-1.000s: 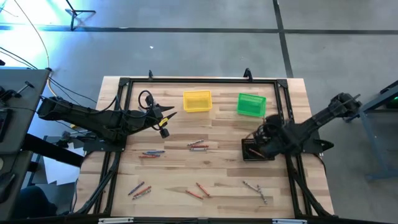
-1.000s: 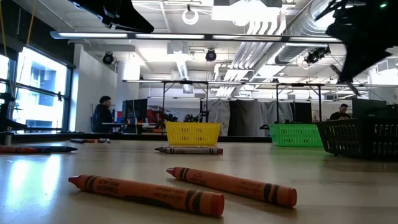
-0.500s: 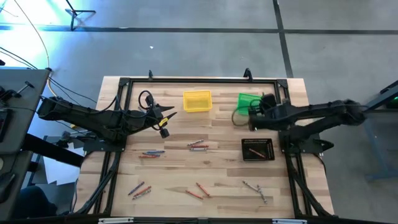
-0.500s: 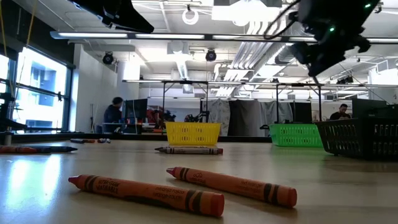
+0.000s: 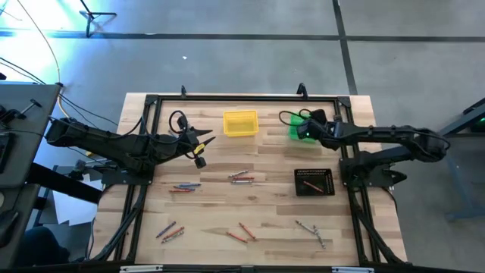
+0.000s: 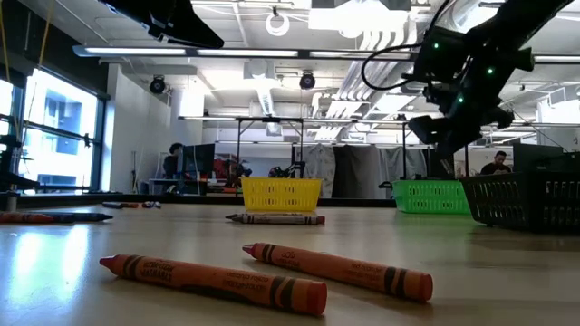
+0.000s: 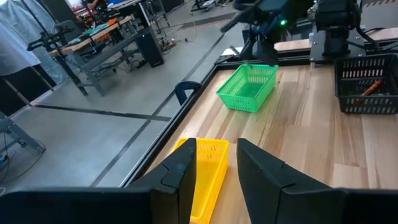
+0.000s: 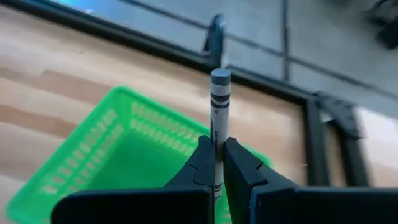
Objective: Sort crayons
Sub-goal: Put the gray crayon into the green basket
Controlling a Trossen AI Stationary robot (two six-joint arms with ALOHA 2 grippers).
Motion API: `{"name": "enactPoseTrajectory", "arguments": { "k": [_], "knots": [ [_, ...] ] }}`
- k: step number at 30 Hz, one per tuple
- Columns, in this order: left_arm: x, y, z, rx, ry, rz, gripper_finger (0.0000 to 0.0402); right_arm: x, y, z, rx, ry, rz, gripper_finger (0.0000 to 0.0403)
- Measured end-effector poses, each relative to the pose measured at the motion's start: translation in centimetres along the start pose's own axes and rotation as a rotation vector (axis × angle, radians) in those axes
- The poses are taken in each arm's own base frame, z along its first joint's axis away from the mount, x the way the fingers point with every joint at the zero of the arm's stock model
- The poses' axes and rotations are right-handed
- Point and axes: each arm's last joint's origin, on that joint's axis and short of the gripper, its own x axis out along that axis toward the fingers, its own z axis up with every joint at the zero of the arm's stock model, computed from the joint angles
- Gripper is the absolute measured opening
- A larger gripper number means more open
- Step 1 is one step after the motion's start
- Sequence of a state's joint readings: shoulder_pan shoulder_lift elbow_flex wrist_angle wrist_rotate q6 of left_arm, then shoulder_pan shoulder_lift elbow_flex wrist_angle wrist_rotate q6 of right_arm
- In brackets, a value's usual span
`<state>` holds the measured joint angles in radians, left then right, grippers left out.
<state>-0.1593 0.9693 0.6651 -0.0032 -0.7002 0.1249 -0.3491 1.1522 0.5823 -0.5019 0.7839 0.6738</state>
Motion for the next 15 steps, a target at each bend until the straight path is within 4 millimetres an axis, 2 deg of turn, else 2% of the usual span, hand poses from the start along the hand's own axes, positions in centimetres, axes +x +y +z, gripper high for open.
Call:
{"name": "enactPoseTrajectory", "arguments": {
  "k": [3,8,15],
  "knots": [
    [0.00,0.00,0.00,-0.001,0.000,0.000,0.0101,0.33,0.12,0.02,-0.015,0.032,0.063,0.0003],
    [-0.01,0.00,0.00,-0.015,0.000,-0.001,0.0101,0.47,0.03,0.13,-0.029,0.035,0.066,0.0006],
    [-0.01,0.00,0.00,-0.016,0.000,-0.001,0.0101,0.49,0.12,0.06,-0.054,0.073,0.119,0.0066]
  ]
}}
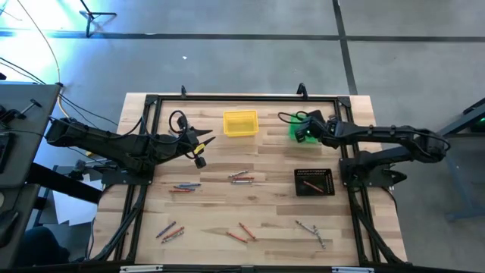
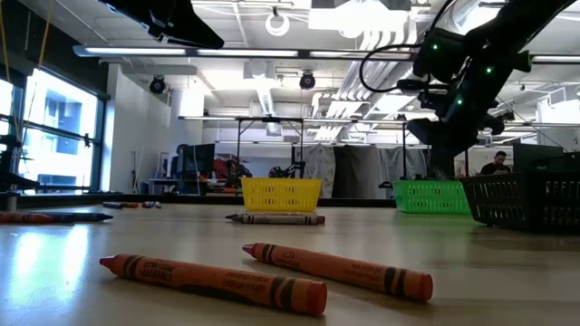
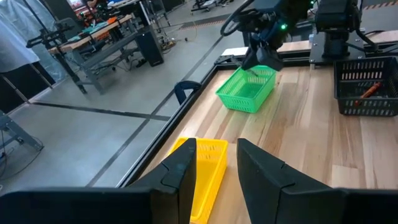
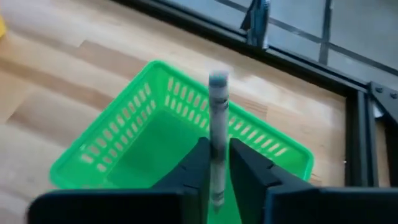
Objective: Sort crayons
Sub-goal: Put the gray crayon into the green basket
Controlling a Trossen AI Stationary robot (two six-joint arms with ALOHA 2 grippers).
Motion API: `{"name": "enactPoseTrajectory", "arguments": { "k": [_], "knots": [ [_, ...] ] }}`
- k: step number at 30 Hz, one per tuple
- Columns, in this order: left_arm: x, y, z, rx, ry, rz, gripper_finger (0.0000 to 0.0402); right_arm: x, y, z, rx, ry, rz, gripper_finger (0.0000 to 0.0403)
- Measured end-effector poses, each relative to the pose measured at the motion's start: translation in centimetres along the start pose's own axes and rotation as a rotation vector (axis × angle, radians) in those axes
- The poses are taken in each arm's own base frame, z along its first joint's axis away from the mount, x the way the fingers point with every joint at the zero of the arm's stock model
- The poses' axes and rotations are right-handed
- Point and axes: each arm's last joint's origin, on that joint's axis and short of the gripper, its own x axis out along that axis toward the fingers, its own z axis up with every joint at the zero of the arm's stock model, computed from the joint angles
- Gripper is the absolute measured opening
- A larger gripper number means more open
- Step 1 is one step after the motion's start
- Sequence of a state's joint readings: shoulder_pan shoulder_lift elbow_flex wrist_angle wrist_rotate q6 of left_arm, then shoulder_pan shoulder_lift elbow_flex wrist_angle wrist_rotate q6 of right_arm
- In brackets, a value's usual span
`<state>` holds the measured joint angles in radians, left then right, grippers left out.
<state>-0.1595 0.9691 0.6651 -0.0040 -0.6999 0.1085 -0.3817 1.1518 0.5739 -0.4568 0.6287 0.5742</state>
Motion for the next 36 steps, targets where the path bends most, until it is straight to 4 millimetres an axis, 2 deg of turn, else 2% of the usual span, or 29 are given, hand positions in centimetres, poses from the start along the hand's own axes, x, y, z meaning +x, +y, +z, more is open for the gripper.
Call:
{"name": "enactPoseTrajectory", "arguments": {
  "k": [2,5,10,13,17,22,28,32,36],
  "knots": [
    [0.0,0.0,0.0,0.000,0.000,0.000,0.0101,-0.2,0.0,0.1,-0.011,0.019,0.020,0.0084],
    [0.0,0.0,0.0,0.001,0.002,0.000,0.0101,-1.7,-0.1,1.6,-0.001,0.034,0.075,0.0103],
    [0.0,0.0,-0.1,0.008,0.012,-0.002,0.0101,-6.4,-0.1,4.3,-0.012,0.132,0.264,0.0109],
    [0.0,0.0,-0.3,0.016,0.023,-0.003,0.0101,-9.4,0.5,4.2,0.009,0.307,0.438,0.0110],
    [0.0,0.0,-0.3,-0.002,0.024,-0.003,0.0101,-12.8,2.1,1.7,0.029,0.504,0.542,0.0110],
    [0.0,0.0,-0.3,-0.014,0.024,-0.002,0.0101,-15.4,4.6,-3.4,0.015,0.647,0.527,0.0110],
    [0.0,0.0,-0.3,-0.037,0.023,-0.002,0.0101,-17.1,7.6,-9.0,-0.044,0.773,0.467,0.0110],
    [0.0,0.0,-0.3,-0.050,0.022,-0.002,0.0101,-17.5,9.9,-11.7,-0.092,0.808,0.513,0.0110],
    [0.0,0.0,-0.3,-0.055,0.022,-0.002,0.0101,-17.2,11.6,-14.0,-0.195,0.874,0.526,0.0110]
  ]
}}
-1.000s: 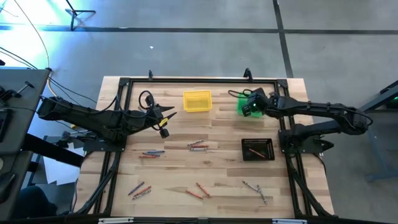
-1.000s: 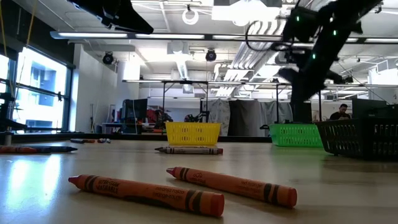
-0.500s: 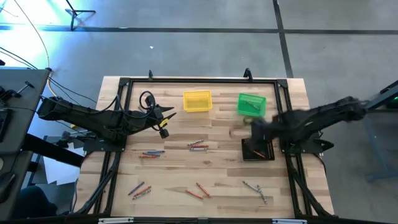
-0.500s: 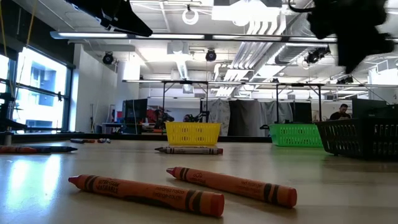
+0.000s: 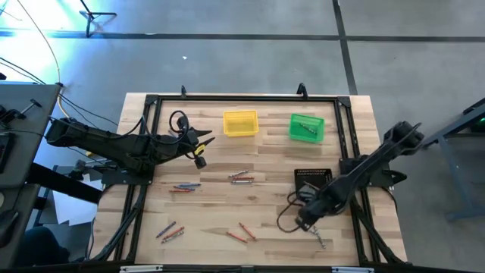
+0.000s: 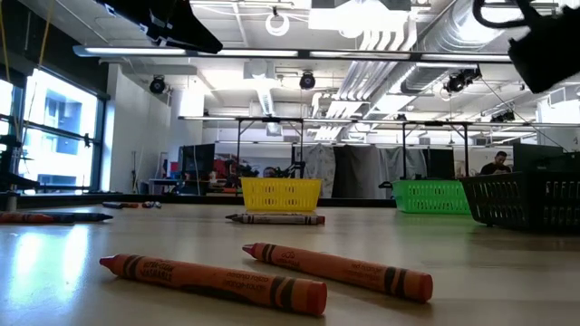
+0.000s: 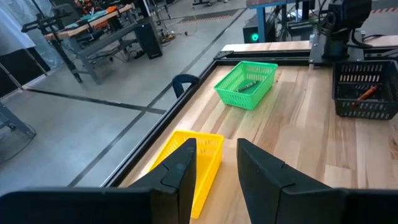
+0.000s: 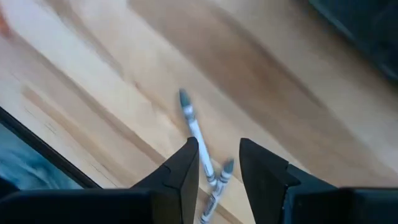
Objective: Sort crayons
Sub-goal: Put the gray crayon into the green basket
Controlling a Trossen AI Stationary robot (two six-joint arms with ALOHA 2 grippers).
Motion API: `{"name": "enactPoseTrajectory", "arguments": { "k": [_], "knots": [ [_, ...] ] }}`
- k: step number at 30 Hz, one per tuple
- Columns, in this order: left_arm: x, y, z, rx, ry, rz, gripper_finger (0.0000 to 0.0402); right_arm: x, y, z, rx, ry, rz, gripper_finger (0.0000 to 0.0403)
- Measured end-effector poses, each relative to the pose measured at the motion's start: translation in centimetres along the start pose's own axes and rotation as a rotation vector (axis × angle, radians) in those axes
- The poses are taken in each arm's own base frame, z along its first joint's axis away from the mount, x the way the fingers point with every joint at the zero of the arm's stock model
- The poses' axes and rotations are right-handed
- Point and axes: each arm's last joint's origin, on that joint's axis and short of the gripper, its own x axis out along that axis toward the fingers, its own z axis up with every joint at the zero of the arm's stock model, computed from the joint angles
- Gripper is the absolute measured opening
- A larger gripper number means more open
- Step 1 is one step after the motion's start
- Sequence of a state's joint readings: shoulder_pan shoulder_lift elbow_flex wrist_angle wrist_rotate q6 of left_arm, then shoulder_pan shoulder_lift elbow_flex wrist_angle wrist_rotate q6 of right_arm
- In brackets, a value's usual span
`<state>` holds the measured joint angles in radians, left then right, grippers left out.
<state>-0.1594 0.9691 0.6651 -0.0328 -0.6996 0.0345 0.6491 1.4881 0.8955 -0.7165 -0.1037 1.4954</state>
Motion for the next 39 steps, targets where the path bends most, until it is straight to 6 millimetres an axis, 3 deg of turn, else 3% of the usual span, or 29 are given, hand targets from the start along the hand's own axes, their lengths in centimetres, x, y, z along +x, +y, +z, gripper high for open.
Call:
{"name": "enactPoseTrajectory", "arguments": {
  "k": [5,10,18,34,39],
  "knots": [
    [0.0,0.0,0.0,0.000,0.000,0.000,0.0101,2.1,0.5,0.0,-0.100,0.079,-0.029,0.0110],
    [0.0,0.0,0.0,-0.005,0.000,0.000,0.0101,2.7,1.0,0.1,-0.167,0.075,0.003,0.0110],
    [0.0,0.0,-0.1,-0.004,0.005,-0.001,0.0101,3.1,1.5,-0.2,-0.161,0.069,0.045,0.0110],
    [0.0,-0.2,-0.9,-0.048,0.081,-0.059,0.0101,6.2,1.6,-0.1,-0.142,0.044,-0.047,0.0110],
    [0.0,-0.2,-0.9,-0.047,0.083,-0.062,0.0101,6.3,1.4,0.0,-0.116,0.033,-0.067,0.0089]
  ]
}}
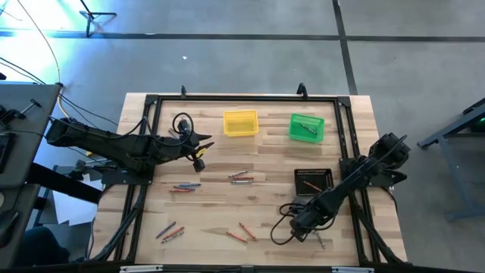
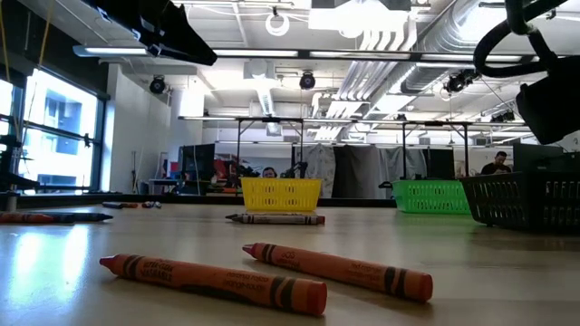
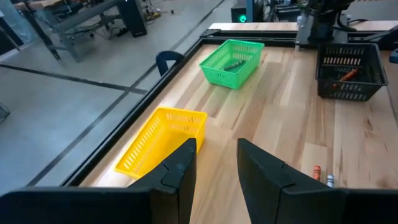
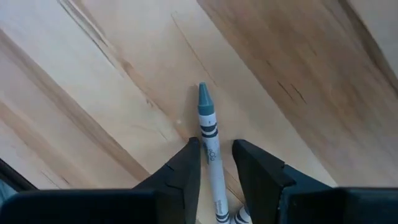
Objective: Sort crayons
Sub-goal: Put the gray crayon into the green basket
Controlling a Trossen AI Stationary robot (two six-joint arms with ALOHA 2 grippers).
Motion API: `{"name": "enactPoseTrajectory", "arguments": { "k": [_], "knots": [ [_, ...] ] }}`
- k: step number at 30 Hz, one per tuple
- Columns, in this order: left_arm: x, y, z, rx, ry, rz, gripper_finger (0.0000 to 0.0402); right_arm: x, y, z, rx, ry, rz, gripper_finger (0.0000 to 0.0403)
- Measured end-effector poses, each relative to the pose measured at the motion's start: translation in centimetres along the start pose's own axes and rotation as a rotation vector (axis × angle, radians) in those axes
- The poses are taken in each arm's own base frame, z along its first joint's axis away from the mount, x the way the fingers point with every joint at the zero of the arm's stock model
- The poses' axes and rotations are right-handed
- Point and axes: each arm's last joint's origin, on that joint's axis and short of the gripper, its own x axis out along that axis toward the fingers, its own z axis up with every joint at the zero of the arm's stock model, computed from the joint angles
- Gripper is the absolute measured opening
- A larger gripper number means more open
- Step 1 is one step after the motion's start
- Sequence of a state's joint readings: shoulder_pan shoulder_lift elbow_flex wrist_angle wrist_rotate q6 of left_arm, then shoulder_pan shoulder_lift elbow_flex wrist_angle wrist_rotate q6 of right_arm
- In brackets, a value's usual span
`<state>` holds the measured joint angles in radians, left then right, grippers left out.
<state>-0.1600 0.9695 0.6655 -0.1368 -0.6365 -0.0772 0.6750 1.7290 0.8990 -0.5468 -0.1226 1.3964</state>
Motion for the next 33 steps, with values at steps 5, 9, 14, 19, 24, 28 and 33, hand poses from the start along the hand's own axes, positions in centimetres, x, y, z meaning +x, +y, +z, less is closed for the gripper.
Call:
{"name": "enactPoseTrajectory", "arguments": {
  "k": [5,9,14,19,24,28,33],
  "knots": [
    [0.0,0.0,0.0,0.001,0.001,0.000,0.0101,0.1,-0.1,0.0,0.021,0.007,-0.007,0.0029],
    [0.0,0.0,0.0,-0.004,0.001,0.000,0.0101,0.1,0.0,0.0,0.022,0.037,0.008,0.0010],
    [0.0,0.0,0.0,-0.016,0.002,0.000,0.0101,-1.1,1.0,0.1,-0.022,0.045,0.059,0.0004],
    [0.0,0.0,0.0,-0.026,0.002,-0.001,0.0101,-5.4,2.1,1.5,-0.097,-0.146,0.115,0.0003],
    [-0.1,-0.1,0.0,-0.031,0.001,-0.007,0.0101,-10.1,1.3,3.4,-0.129,-0.366,0.038,0.0002],
    [-0.2,-0.3,0.0,-0.026,-0.001,-0.018,0.0101,-13.2,-0.4,5.4,-0.149,-0.489,-0.065,0.0001],
    [-0.4,-0.6,-0.1,-0.021,-0.003,-0.031,0.0101,-16.2,-3.6,7.9,-0.147,-0.566,-0.183,0.0001]
  ]
}}
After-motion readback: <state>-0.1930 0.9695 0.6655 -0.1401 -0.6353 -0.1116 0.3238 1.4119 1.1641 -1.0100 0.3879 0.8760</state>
